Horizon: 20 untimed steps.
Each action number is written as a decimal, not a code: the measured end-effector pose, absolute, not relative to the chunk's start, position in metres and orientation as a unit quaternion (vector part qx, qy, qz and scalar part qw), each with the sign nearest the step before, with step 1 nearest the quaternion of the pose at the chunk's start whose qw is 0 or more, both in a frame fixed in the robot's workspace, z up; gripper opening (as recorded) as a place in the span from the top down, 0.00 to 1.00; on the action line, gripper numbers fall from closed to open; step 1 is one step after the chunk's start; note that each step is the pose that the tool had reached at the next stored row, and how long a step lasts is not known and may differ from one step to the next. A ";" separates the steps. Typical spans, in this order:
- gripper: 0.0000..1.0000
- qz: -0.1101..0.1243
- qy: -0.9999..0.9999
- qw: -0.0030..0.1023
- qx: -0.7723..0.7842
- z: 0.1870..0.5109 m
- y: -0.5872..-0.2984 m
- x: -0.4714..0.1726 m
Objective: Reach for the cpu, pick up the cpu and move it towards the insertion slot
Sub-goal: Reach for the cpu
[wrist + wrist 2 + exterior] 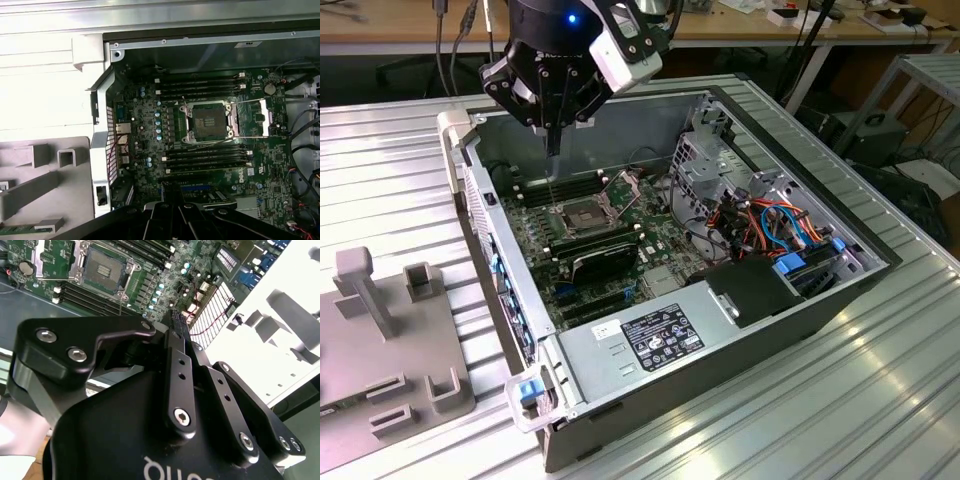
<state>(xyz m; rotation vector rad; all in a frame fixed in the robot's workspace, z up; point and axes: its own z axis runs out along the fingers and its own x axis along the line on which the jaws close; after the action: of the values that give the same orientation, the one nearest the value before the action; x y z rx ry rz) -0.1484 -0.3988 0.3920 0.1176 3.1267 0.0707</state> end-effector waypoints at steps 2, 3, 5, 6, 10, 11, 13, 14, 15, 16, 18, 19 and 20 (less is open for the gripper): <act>0.89 0.023 0.999 0.006 0.038 0.392 -0.399 -0.150; 0.89 0.023 0.999 0.006 0.038 0.392 -0.399 -0.150; 0.89 0.023 0.999 0.005 0.037 0.392 -0.399 -0.151; 0.89 0.023 0.999 0.005 0.038 0.392 -0.399 -0.151; 0.89 0.023 0.999 0.004 0.038 0.392 -0.399 -0.153; 0.89 0.023 0.999 0.004 0.038 0.392 -0.399 -0.153; 0.89 0.023 0.999 0.004 0.038 0.391 -0.399 -0.154; 0.89 0.023 0.999 0.003 0.038 0.391 -0.399 -0.155; 0.89 0.023 0.999 0.003 0.038 0.391 -0.399 -0.155; 0.89 0.023 0.999 0.003 0.038 0.391 -0.399 -0.156; 0.89 0.023 0.999 0.003 0.038 0.391 -0.399 -0.156; 0.89 0.023 0.999 0.002 0.038 0.391 -0.399 -0.157; 0.89 0.023 0.999 0.002 0.038 0.391 -0.399 -0.158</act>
<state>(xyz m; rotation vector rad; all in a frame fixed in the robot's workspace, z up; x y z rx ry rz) -0.1579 -0.3989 0.3911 0.1180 3.1344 0.0711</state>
